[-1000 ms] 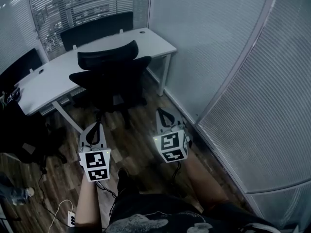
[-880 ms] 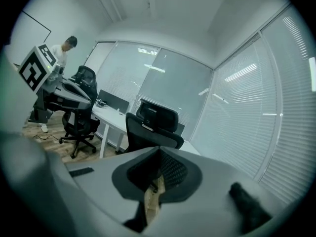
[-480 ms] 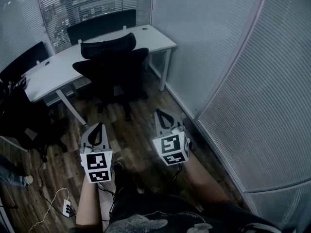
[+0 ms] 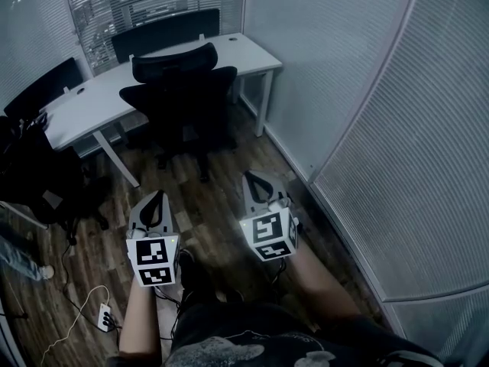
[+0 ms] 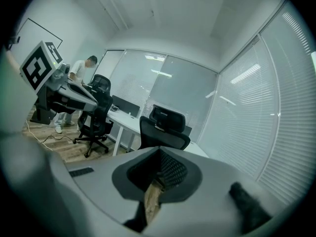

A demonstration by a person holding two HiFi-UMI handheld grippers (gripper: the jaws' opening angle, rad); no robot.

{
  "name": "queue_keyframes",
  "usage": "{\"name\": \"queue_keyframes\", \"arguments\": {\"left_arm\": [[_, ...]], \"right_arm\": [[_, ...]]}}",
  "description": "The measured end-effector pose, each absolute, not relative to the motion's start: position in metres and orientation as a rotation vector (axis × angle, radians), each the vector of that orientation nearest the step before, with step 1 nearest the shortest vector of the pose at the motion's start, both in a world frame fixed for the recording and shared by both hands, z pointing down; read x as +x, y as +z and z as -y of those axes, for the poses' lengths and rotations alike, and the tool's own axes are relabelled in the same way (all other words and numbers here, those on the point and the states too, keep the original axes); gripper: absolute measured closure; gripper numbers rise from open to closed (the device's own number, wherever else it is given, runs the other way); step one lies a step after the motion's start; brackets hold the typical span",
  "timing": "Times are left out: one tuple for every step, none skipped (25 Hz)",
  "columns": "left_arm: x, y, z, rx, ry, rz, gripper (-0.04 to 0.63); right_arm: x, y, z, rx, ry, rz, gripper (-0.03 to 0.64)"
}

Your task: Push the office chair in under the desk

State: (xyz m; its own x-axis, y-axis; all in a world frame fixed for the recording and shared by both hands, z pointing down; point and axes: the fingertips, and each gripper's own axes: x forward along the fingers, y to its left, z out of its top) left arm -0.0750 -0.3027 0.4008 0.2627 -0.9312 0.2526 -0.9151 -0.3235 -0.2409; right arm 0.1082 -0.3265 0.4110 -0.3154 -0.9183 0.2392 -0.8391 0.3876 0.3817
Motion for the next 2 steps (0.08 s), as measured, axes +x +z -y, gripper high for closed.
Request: {"name": "queue_keyframes", "arguments": {"left_arm": [[-0.0743,0.401,0.3012,-2.462,-0.543,-1.798,0.581],[-0.0735,0.4012,0.2997,-2.465,-0.542,-1.796,0.581]], "right_arm": [[0.1078,0.4118,0.3249,1.512,-0.26,2.238,0.594],[0.1073,0.4128,0.3233,1.508,-0.259,2.238,0.594]]}}
